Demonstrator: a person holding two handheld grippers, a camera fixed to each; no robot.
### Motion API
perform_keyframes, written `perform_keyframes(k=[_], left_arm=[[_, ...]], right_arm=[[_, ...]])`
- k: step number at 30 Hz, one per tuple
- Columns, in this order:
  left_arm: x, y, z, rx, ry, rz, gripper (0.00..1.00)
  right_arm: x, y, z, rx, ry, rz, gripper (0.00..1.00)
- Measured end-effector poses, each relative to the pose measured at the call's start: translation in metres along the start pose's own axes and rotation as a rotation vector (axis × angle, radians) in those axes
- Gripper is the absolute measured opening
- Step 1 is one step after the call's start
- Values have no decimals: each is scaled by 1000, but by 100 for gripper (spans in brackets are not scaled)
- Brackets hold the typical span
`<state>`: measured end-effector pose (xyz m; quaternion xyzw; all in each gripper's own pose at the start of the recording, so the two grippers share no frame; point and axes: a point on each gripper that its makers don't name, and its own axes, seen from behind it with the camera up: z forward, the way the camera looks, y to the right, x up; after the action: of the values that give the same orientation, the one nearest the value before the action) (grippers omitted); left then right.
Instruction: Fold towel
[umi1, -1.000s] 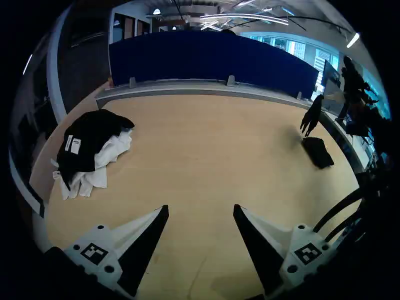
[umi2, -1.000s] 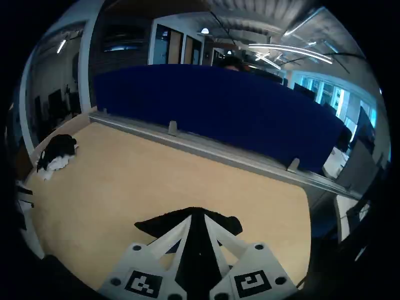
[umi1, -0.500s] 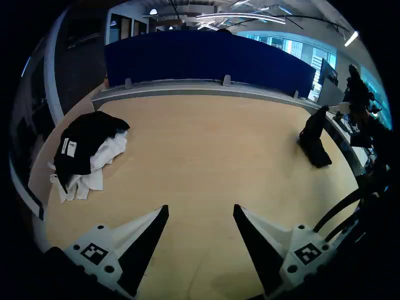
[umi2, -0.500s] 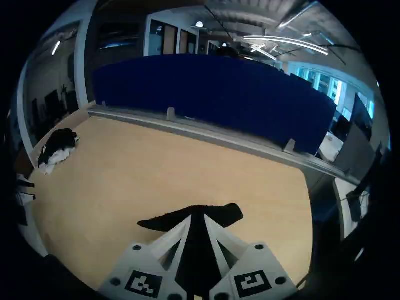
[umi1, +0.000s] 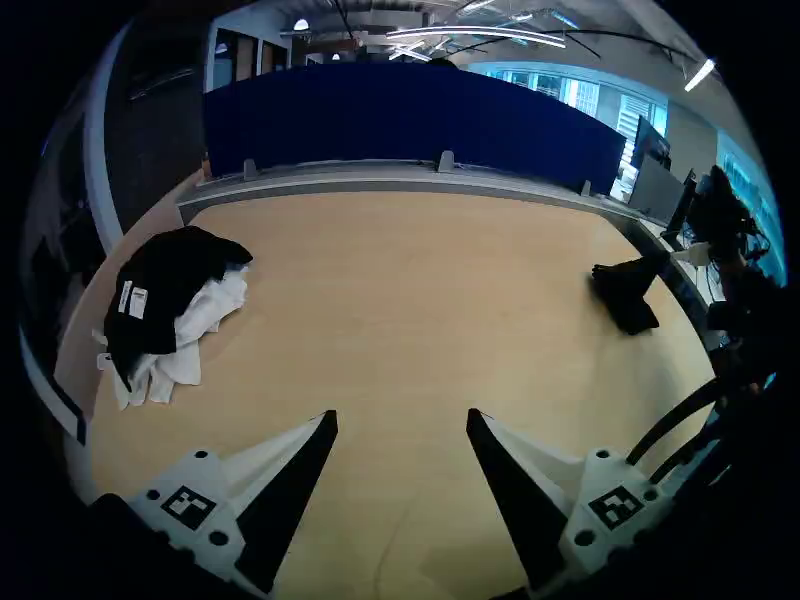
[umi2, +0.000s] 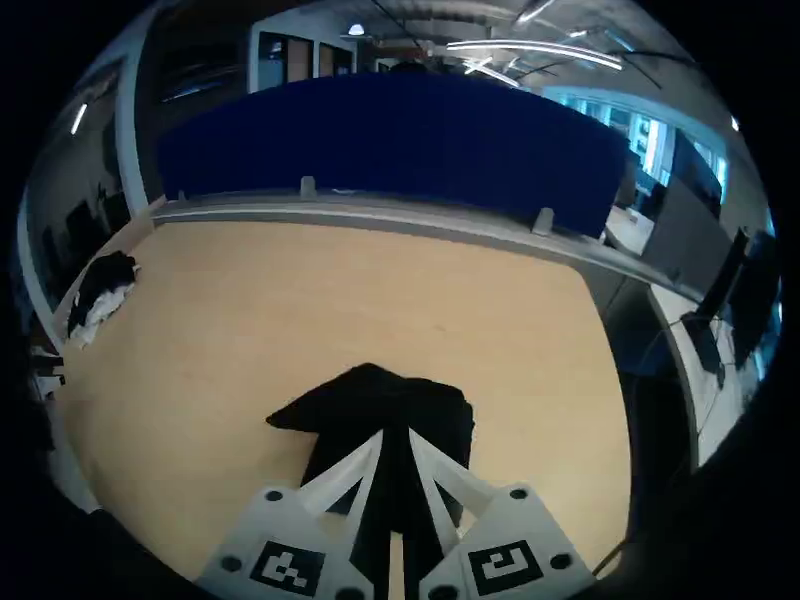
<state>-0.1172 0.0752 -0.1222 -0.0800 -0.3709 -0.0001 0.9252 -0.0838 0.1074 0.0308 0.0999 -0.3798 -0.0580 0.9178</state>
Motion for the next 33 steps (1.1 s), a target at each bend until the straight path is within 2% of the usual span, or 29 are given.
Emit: perform_keyframes(k=[6, 12, 21, 27, 33], left_arm=[[-2, 1, -1, 0, -1, 5, 96], [-1, 2, -4, 0, 2, 5, 96], [-2, 4, -7, 2, 5, 7, 96], [-4, 6, -8, 3, 3, 13, 96], [-2, 8, -7, 4, 2, 15, 96]], right_arm=[[-27, 9, -2, -19, -29, 51, 3], [-57, 16, -3, -52, -81, 75, 3], [-99, 20, 10, -86, -144, 148, 3], [-116, 21, 19, -93, -172, 191, 3], [-124, 23, 25, -104, -186, 192, 3]])
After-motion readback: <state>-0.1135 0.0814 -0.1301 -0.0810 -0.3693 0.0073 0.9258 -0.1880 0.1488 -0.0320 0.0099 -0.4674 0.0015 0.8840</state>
